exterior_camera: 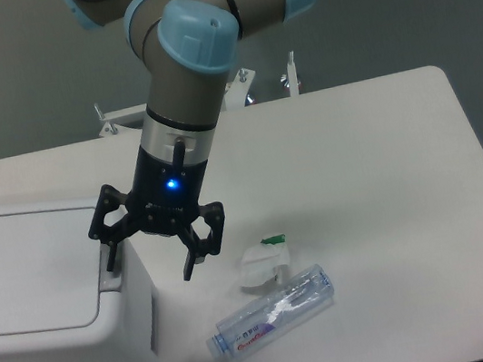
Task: Open the trash can
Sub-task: 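Lower the gripper onto the lid edge and push it open, then lift the gripper away from the opened trash can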
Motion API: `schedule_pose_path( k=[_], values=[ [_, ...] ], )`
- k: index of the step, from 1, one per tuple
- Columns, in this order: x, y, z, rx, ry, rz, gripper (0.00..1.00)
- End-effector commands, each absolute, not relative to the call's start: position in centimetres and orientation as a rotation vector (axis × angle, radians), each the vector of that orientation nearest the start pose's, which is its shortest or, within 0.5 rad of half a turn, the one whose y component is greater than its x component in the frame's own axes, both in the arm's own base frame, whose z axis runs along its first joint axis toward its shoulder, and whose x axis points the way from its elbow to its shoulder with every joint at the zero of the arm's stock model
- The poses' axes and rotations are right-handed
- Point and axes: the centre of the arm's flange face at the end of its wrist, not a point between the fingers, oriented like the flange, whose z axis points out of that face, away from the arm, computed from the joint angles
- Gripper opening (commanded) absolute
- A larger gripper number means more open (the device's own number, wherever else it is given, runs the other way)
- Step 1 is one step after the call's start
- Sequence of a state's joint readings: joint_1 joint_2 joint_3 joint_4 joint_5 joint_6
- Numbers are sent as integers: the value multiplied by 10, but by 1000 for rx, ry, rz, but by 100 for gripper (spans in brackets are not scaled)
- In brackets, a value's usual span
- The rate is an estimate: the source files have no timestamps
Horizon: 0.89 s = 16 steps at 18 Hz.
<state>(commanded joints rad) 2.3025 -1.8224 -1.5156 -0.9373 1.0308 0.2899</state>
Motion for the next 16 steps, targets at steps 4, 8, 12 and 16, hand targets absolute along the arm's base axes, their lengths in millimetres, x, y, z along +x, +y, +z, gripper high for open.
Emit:
schedule_pose_path(
  k=[4, 8, 12, 16],
  values=[
    [-275, 582, 462, -2459, -396, -330, 100],
    [-275, 582, 463, -2455, -393, -324, 100],
    [-278, 582, 463, -2464, -400, -288, 100],
    [-278, 582, 463, -2464, -400, -288, 100]
  ],
)
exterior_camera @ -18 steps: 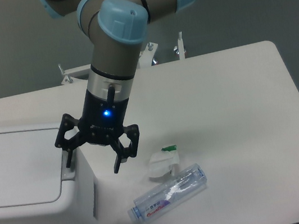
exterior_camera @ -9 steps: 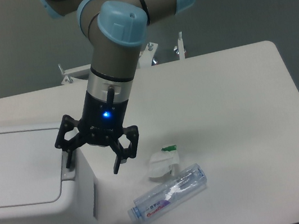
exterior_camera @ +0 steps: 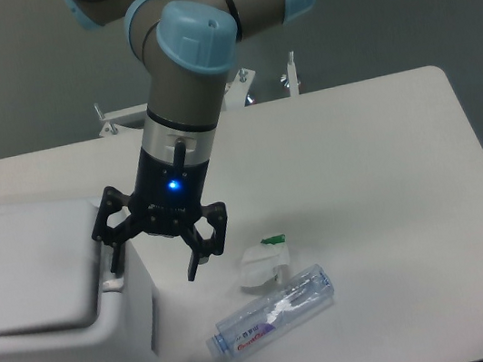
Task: Open the trash can
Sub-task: 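Lift the gripper away from the opened trash can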
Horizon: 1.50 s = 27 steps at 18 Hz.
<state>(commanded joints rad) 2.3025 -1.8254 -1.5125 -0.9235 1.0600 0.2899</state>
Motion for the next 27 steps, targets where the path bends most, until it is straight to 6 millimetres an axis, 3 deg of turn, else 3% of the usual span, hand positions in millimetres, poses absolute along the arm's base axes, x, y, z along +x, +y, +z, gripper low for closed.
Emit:
schedule_pose_path(
  k=[4, 8, 10, 11, 13, 16, 23, 27],
  values=[
    [-279, 583, 462, -2465, -401, -289, 100],
    [-279, 583, 476, -2448, -390, -271, 100],
    [-288, 584, 478, -2440, -389, -258, 100],
    [-298, 582, 474, -2445, -394, -246, 100],
    [-341, 564, 459, -2470, -433, -180, 100],
    [-382, 547, 441, -2521, -433, -80, 100],
    [-449, 501, 397, -2740, -305, 208, 100],
    [-485, 474, 380, -2787, -201, 239, 100]
  ],
)
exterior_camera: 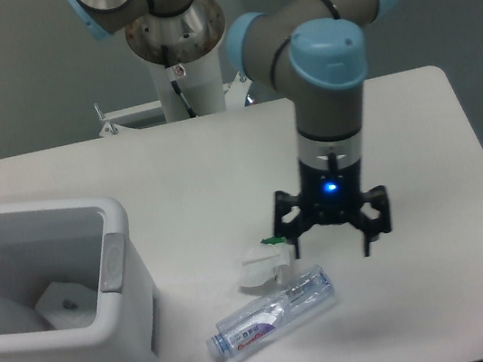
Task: Open the trash can
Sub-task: 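Lift the gripper away from the opened trash can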
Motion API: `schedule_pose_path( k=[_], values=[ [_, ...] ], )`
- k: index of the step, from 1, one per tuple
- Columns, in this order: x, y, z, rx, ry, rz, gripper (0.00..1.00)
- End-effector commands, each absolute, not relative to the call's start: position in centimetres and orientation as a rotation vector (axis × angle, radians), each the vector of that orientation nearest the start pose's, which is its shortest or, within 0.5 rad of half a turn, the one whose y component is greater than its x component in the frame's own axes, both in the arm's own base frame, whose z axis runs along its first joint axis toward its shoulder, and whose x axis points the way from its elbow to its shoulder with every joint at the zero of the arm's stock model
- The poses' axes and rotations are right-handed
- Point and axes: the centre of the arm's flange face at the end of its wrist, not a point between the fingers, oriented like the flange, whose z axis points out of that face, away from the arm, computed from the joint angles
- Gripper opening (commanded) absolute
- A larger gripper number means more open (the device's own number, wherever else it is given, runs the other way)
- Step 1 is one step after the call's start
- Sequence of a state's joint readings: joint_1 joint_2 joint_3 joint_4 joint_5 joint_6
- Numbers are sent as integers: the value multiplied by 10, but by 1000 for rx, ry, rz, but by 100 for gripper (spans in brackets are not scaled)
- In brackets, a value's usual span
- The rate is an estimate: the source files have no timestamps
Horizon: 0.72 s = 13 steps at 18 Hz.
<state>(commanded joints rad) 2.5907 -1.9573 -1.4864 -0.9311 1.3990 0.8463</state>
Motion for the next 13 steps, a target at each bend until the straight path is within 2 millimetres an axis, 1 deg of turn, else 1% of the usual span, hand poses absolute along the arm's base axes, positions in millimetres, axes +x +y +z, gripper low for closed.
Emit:
schedule_pose_path(
  k=[2, 4, 8, 10, 13],
  values=[
    [-494, 464, 375, -2813, -96, 261, 100],
    [-503, 454, 364, -2854, -2, 281, 100],
    [-511, 450, 342, -2950, 178, 326, 100],
    [-513, 447, 338, -2987, 232, 351, 100],
    [-513, 446, 336, -2994, 239, 352, 100]
  ],
)
